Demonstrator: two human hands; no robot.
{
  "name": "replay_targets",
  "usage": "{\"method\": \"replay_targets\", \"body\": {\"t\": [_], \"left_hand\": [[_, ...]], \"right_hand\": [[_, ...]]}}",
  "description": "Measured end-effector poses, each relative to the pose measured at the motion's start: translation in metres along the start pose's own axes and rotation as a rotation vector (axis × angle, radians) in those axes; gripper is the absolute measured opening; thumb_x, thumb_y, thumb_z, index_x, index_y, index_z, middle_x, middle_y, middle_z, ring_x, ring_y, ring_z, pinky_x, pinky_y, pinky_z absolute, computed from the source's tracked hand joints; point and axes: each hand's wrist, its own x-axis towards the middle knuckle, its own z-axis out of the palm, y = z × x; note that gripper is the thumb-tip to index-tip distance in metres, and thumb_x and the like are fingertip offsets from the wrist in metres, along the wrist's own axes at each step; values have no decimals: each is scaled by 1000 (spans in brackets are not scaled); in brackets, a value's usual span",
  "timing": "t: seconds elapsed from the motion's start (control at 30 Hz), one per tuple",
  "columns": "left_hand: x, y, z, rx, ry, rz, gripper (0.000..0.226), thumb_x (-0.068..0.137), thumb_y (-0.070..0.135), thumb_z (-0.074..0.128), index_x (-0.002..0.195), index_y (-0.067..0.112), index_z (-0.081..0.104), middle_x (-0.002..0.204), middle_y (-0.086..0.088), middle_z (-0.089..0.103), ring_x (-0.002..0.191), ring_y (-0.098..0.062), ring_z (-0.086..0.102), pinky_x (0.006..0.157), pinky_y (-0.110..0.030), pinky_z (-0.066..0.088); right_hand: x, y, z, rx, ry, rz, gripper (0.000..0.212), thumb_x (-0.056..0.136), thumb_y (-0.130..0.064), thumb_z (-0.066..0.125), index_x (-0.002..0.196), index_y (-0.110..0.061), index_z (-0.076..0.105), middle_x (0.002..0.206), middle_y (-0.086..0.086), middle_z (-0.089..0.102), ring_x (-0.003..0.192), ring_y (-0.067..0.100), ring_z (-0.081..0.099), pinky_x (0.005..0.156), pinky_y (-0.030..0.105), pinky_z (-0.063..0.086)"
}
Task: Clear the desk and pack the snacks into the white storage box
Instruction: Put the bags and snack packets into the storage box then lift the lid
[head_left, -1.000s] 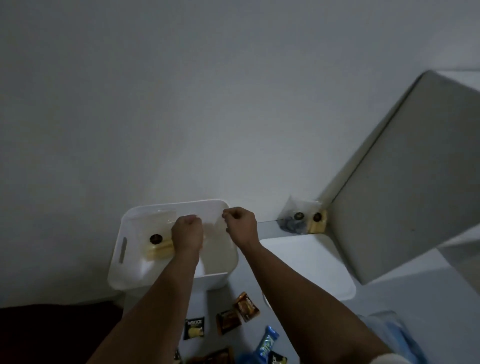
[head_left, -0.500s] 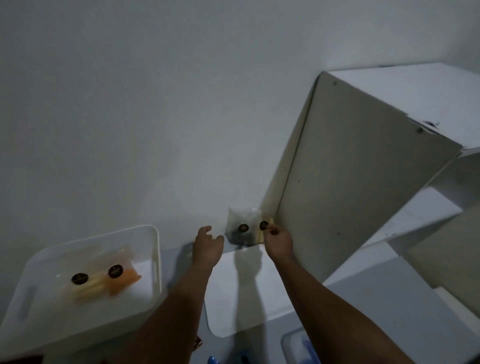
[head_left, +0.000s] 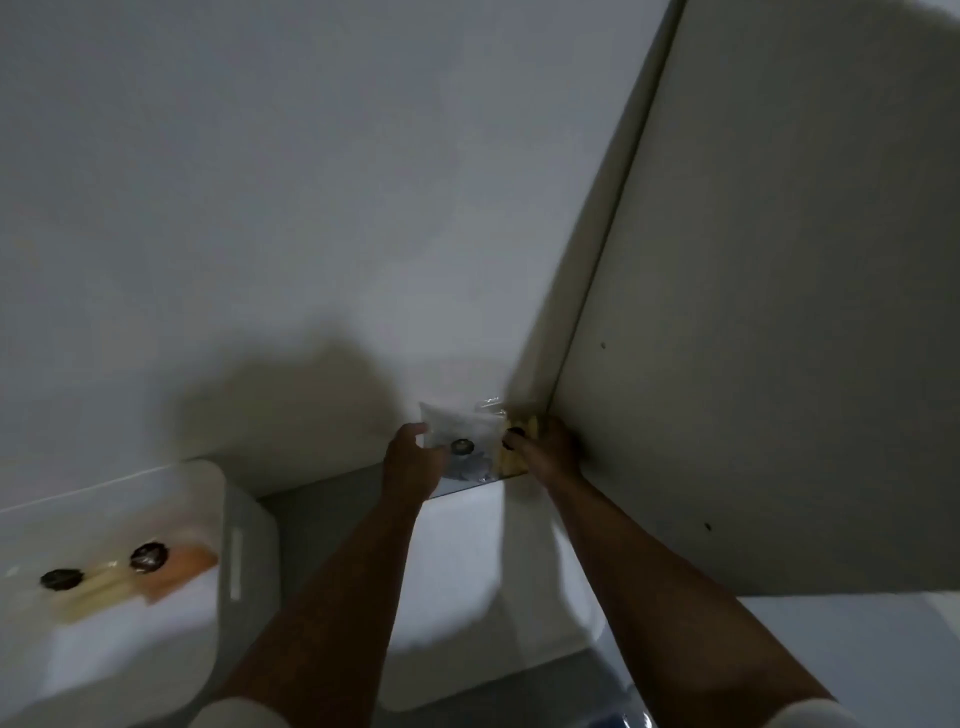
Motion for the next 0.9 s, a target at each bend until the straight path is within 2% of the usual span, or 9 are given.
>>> {"method": "replay_targets", "body": {"t": [0.13, 0.27, 0.37, 0.43, 0.53, 0.6, 0.7, 0.83, 0.9], "left_hand": [[12, -11, 6, 98, 23, 84, 21, 87, 23, 63, 96, 5, 69, 104, -16, 72, 100, -34, 67, 82, -32, 49], [-9, -15, -12, 20, 58, 130, 14, 95, 16, 57, 93, 6, 64, 98, -14, 70, 93, -32, 66, 78, -35, 50], [-34, -13, -48, -28, 116, 169, 19, 101, 21, 48, 103, 8, 61, 101, -9, 67, 93, -27, 63, 79, -33, 48], [-52, -9, -81, -40, 166, 190, 20, 103, 22, 43, 102, 10, 60, 99, -3, 63, 91, -23, 60, 78, -30, 43], [-77, -9, -137, -83, 259, 235, 18, 102, 19, 43, 95, 14, 58, 96, -3, 64, 88, -22, 60, 74, -28, 40], [-94, -16, -176, -125, 311, 256, 18, 102, 18, 44, 95, 14, 60, 98, -3, 67, 87, -20, 59, 72, -27, 39], [-114, -40, -232, -168, 403, 275, 18, 102, 17, 45, 95, 12, 61, 96, -3, 67, 87, -21, 59, 74, -28, 39], [-120, -97, -289, -162, 501, 147, 17, 100, 17, 44, 97, 10, 59, 90, -3, 58, 87, -26, 57, 66, -29, 35], [-121, -128, -306, -215, 521, 86, 15, 101, 15, 45, 99, 7, 58, 92, -5, 57, 90, -26, 58, 72, -29, 35]], "right_hand": [[10, 5, 11, 25, 1, -16, 32, 81, -24, 83, 106, -9, 70, 98, 3, 68, 91, 24, 65, 72, 30, 46], [-8, 6, 18, 48, 106, -118, 17, 90, -23, 75, 89, -8, 65, 94, 16, 71, 89, 32, 66, 76, 38, 49], [-39, -8, 27, 170, 85, -269, 33, 87, -4, 73, 73, -23, 50, 83, 32, 57, 83, 28, 58, 82, 42, 46], [-60, -19, 35, 210, 29, -363, 32, 86, -9, 73, 76, -33, 54, 93, 36, 60, 85, 29, 62, 81, 48, 52], [-117, -64, 46, 294, -33, -420, 30, 92, -11, 73, 86, -38, 61, 100, 23, 70, 94, 36, 71, 79, 56, 60], [-155, -97, 58, 314, -62, -482, 27, 94, -8, 70, 90, -34, 62, 98, 15, 71, 94, 38, 71, 76, 55, 61], [-204, -137, 87, 343, -124, -524, 19, 91, -4, 69, 93, -21, 61, 93, 11, 66, 83, 26, 68, 72, 51, 62], [-256, -170, 142, 286, -219, -509, 15, 86, -9, 71, 90, -21, 62, 92, 13, 65, 85, 28, 70, 72, 52, 65], [-268, -174, 173, 197, -278, -442, 12, 84, -13, 71, 91, -18, 63, 96, 14, 67, 90, 32, 71, 73, 55, 64]]}}
